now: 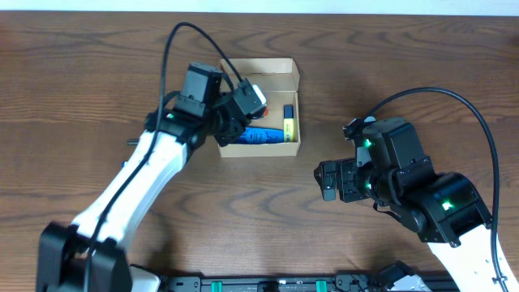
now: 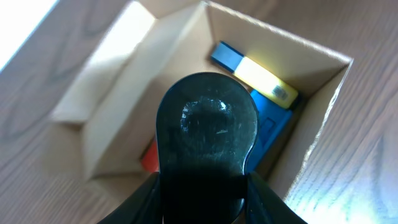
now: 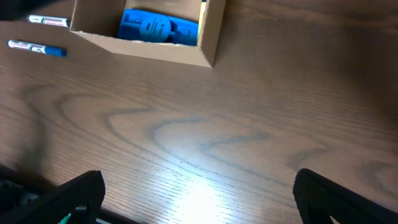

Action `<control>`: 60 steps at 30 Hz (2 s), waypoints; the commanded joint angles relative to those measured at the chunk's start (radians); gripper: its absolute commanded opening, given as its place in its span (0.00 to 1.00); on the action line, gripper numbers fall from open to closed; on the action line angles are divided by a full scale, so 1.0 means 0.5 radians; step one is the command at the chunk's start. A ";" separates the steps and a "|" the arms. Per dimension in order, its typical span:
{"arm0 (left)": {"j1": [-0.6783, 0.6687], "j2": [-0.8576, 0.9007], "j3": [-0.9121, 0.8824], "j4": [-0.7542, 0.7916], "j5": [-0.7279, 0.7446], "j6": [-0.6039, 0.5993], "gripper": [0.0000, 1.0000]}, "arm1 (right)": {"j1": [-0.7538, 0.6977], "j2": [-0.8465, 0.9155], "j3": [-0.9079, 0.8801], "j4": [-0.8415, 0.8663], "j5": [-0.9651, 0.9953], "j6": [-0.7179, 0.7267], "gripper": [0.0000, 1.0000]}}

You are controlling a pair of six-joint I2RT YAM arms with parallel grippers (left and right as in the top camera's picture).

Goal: Pack container
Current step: 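Carry the tape dispenser into the box and release it, then move the left gripper back toward the black marker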

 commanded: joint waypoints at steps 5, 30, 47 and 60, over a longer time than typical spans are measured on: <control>0.012 0.245 0.002 0.137 0.095 0.204 0.33 | 0.002 -0.003 -0.002 -0.003 0.008 -0.015 0.99; 0.013 -0.269 0.457 -0.652 -0.450 -0.536 0.68 | 0.002 -0.003 -0.002 -0.003 0.007 -0.016 0.99; 0.571 -0.282 0.401 -1.099 -1.080 -2.991 0.81 | 0.002 -0.003 -0.002 -0.003 0.008 -0.015 0.99; 0.665 0.405 0.401 -0.968 -0.816 -3.689 0.85 | 0.002 -0.003 -0.002 -0.003 0.007 -0.015 0.99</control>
